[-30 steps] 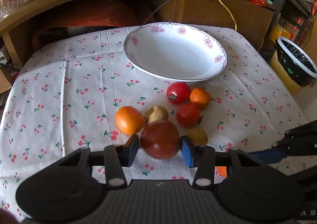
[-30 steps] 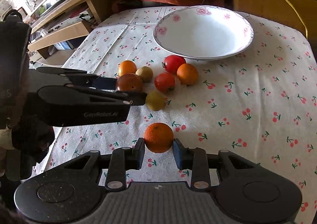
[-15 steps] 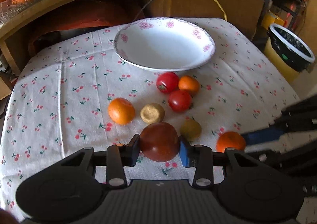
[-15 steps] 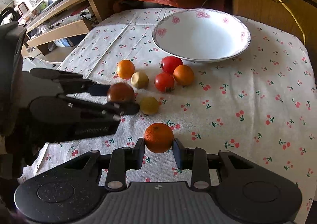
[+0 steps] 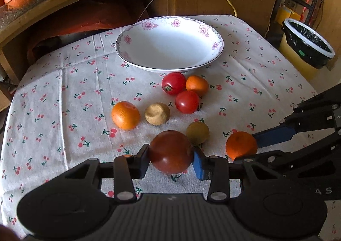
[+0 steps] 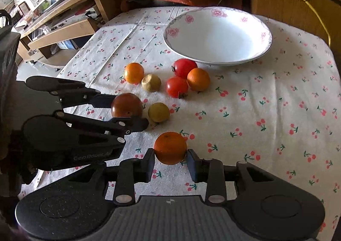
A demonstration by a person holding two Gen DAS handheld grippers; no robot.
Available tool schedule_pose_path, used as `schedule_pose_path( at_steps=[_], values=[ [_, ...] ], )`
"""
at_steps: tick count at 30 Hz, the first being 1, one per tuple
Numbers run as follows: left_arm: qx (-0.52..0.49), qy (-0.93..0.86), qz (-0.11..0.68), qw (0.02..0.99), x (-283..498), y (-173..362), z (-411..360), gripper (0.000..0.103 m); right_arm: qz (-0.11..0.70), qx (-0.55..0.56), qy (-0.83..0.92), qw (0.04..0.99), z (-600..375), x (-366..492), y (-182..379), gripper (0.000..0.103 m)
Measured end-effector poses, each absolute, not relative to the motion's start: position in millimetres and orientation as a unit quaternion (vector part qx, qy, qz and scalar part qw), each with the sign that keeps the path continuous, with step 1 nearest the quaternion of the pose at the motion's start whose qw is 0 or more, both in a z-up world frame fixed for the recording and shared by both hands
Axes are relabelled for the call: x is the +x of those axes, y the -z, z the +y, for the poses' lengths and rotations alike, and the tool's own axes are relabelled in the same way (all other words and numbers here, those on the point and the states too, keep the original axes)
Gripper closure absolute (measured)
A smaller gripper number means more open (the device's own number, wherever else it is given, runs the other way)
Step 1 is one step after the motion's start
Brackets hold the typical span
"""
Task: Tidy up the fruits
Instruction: 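Carry the orange and dark red tomato over the white bowl with both tools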
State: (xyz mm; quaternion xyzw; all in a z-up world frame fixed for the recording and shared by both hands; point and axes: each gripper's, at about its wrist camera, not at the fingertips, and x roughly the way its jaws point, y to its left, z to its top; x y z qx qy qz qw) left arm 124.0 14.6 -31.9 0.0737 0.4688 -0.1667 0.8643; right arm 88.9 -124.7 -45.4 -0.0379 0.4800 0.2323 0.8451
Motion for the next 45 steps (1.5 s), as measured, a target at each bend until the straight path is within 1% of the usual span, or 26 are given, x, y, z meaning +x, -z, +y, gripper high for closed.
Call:
schedule_pose_path(
  at_steps=[23, 45],
  values=[
    [0.080, 0.161, 0.472, 0.863, 124, 29, 11, 0.056, 0.470, -0.049, -0.230, 0.851, -122, 89, 41, 0.075],
    [0.068, 0.153, 0.450, 0.877, 128, 12, 7, 0.056, 0.445, -0.034, -0.211, 0.870, -130, 94, 26, 0.075]
  ],
)
